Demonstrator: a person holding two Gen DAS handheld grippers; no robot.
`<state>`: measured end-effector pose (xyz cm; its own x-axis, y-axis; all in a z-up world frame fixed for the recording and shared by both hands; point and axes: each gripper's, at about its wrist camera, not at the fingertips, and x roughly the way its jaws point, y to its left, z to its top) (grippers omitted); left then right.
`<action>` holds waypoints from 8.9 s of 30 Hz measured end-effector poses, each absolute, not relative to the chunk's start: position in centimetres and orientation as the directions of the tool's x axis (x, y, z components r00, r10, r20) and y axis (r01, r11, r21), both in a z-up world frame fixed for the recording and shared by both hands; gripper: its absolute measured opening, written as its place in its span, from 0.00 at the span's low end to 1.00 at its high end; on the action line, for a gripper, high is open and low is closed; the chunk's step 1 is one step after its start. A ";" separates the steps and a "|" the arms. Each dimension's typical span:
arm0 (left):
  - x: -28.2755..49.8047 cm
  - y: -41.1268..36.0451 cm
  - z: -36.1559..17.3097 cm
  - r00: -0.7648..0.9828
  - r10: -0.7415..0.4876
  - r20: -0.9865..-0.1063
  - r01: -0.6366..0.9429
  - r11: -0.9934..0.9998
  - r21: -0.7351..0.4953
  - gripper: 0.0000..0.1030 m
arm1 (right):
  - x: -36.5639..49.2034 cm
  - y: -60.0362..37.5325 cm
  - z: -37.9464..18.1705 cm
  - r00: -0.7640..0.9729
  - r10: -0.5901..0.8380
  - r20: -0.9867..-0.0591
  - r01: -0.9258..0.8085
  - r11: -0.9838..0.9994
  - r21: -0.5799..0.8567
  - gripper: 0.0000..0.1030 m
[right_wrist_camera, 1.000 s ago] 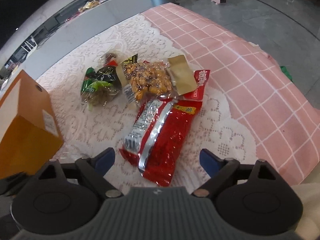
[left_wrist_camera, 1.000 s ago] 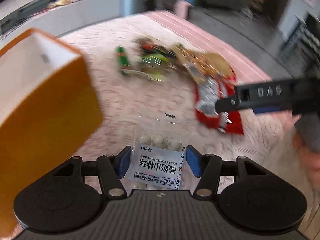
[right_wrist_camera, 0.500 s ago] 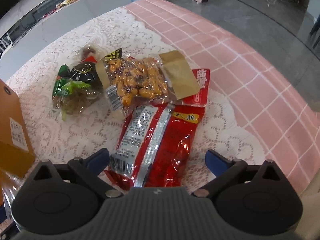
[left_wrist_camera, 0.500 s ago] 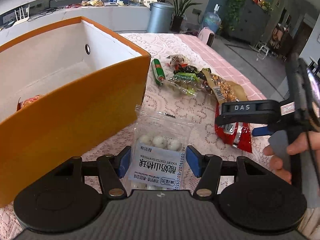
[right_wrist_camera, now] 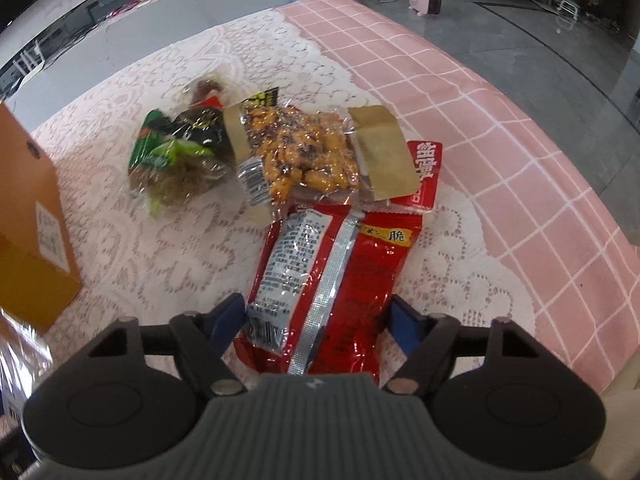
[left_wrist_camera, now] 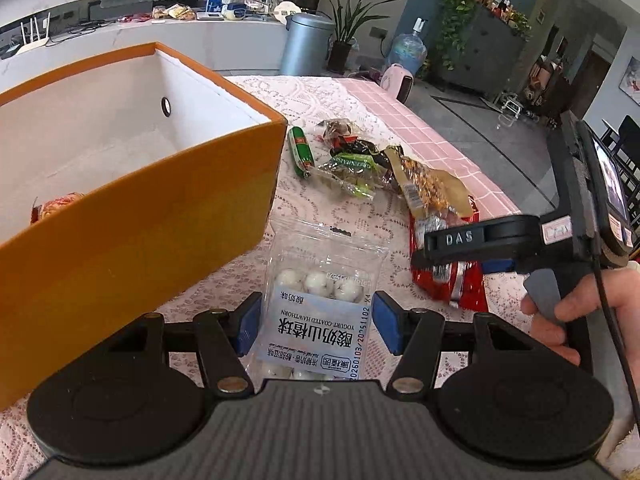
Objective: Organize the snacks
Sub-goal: 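Close the right gripper on the red spicy bag, then lift both held packets and carry them over the orange box, then open both grippers to release the packets into the box, then withdraw both grippers from the box toward the remaining snacks, then grasp the green raisin bag with the left gripper while the right grasps the nut bag, then lift both held bags and carry them over the orange box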
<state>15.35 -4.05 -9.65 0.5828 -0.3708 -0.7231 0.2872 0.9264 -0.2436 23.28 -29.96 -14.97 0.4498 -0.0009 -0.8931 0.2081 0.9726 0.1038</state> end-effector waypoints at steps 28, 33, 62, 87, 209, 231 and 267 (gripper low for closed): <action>12.4 2.4 2.1 0.816 -0.222 -0.534 0.092 0.961 -0.259 0.65 | 13.7 -21.3 0.1 0.666 0.325 -0.671 -0.310 0.939 0.146 0.66; 14.0 4.4 2.4 0.830 -0.179 -0.529 0.035 0.962 -0.270 0.65 | 15.4 -18.7 1.6 0.685 0.364 -0.630 -0.390 0.915 0.105 0.66; 23.6 11.0 -6.0 0.653 -0.107 -0.750 -0.159 0.949 -0.273 0.66 | 29.4 -4.7 -4.4 0.547 0.310 -0.778 -0.632 0.762 -0.140 0.66; 23.5 11.7 -7.2 0.669 -0.129 -0.732 -0.154 0.939 -0.306 0.80 | 31.1 -2.6 -7.4 0.511 0.200 -0.836 -0.669 0.704 -0.240 0.75; 29.2 -17.0 -14.0 0.512 -0.119 -0.851 0.341 0.937 0.075 0.52 | 29.1 -29.8 -15.8 0.629 0.002 -0.777 -0.237 0.953 -0.190 0.66; 22.9 -14.8 -8.4 0.629 -0.185 -0.755 0.263 0.965 -0.017 0.49 | 24.9 -31.1 -9.7 0.742 -0.016 -0.671 -0.142 0.973 -0.180 0.23; 13.8 -4.8 -0.7 0.796 -0.178 -0.579 0.102 0.982 -0.162 0.49 | 12.8 -23.0 -1.0 0.762 0.264 -0.592 -0.309 0.951 0.027 0.17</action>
<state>13.81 -4.80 -0.67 0.7955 -0.1784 -0.5791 0.1025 0.9815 -0.1615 12.79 -23.04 -1.04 0.7616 0.2645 -0.5917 -0.3094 0.9506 0.0267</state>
